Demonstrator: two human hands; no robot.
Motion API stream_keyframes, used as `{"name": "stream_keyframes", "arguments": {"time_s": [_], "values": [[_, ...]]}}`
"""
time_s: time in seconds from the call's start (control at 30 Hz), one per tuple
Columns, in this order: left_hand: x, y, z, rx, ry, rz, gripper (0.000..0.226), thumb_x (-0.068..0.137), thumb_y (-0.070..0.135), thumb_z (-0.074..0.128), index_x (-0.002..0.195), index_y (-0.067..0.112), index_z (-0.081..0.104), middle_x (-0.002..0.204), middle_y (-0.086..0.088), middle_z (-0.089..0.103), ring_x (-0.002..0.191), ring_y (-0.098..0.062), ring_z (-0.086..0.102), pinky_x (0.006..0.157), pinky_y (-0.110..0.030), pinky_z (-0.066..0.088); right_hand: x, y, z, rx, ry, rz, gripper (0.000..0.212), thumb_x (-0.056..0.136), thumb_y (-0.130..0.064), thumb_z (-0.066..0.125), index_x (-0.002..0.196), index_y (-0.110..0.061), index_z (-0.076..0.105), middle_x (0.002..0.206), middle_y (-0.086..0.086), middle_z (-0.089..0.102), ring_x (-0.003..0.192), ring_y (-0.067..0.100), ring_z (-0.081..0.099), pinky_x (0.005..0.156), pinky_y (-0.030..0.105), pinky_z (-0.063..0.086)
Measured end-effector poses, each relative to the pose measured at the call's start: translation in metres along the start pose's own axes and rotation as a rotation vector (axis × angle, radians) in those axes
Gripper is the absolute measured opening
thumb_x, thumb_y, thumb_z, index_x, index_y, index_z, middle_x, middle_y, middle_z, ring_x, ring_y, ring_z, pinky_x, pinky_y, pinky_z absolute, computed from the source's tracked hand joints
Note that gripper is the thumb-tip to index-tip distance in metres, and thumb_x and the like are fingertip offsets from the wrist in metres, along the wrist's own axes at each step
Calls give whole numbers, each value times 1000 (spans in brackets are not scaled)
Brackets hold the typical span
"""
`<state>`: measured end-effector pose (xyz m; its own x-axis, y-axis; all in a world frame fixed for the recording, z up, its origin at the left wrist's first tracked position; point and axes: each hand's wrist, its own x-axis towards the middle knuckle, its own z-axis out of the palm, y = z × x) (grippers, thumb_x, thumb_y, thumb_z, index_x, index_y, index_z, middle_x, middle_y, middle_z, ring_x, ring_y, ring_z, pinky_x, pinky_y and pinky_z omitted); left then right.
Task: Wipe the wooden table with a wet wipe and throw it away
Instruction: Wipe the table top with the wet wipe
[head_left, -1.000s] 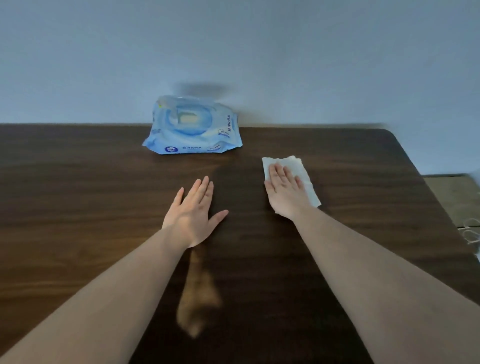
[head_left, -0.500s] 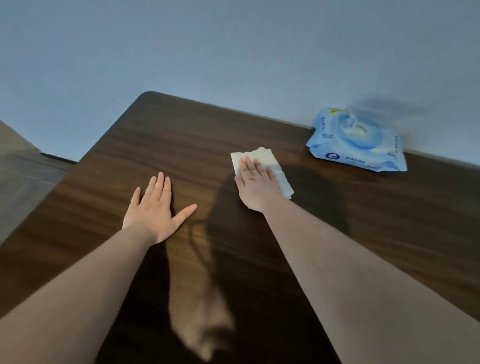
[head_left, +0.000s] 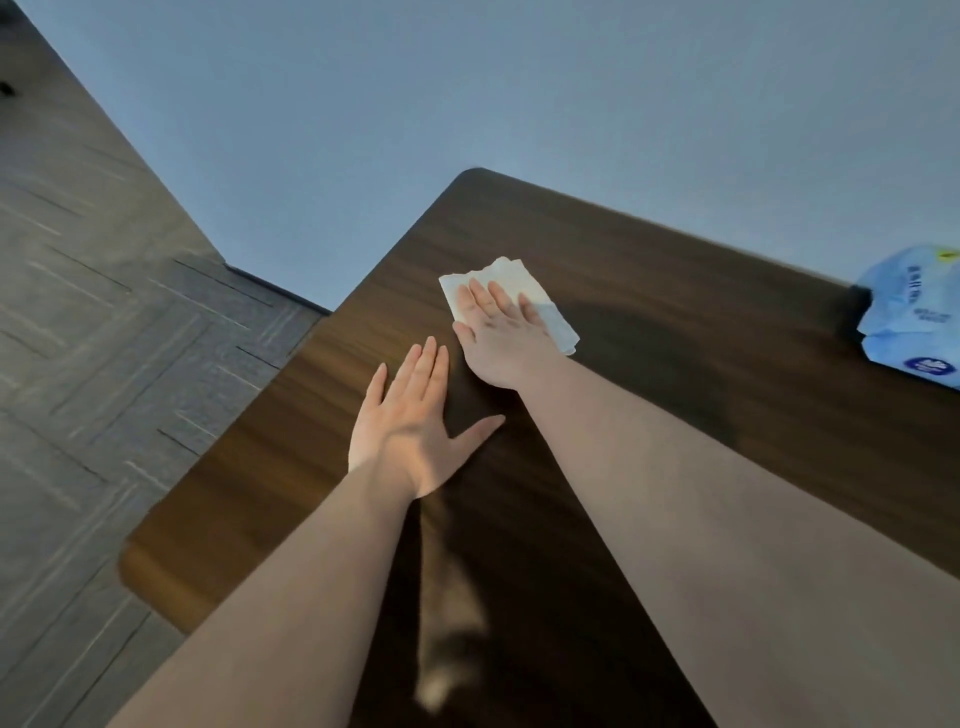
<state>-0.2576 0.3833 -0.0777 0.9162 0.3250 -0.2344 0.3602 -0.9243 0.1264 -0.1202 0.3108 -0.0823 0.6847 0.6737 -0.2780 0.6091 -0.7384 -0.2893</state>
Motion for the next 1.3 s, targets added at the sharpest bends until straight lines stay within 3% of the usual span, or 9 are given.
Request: {"name": "stream_keyframes", "arguments": {"time_s": [0.37,0.57,0.9,1.3], "values": [[1,4,-4,76,-47,12,102,73,85,6,151,20,-7,160,4,-12,145,-12,-13,119,-39,-4,-23,17,3,-11,65,1,55,101,-40,15,151,-22,2,161,-6,-1,148,13,-3,118,38,-5],[-14,35,-11,274,-61,118,74,91,62,-1,151,18,-7,160,1,-11,145,-13,-12,117,-38,-5,-89,78,-2,47,40,136,55,101,-40,13,151,-24,-2,161,-8,-7,147,11,-9,119,37,-7],[-37,215,8,160,-112,448,70,96,58,17,151,22,-6,159,7,-11,144,-9,-13,118,-36,-4,-243,247,-11,60,86,518,56,100,-44,10,151,-24,-5,161,-6,-8,147,12,-9,117,36,-7],[-88,441,53,179,-207,756,74,94,62,20,151,24,-5,160,7,-11,145,-9,-11,119,-38,-2,-430,414,-10,184,175,837,56,100,-43,9,151,-23,-4,160,-6,-10,146,11,-11,117,37,-7]]}}
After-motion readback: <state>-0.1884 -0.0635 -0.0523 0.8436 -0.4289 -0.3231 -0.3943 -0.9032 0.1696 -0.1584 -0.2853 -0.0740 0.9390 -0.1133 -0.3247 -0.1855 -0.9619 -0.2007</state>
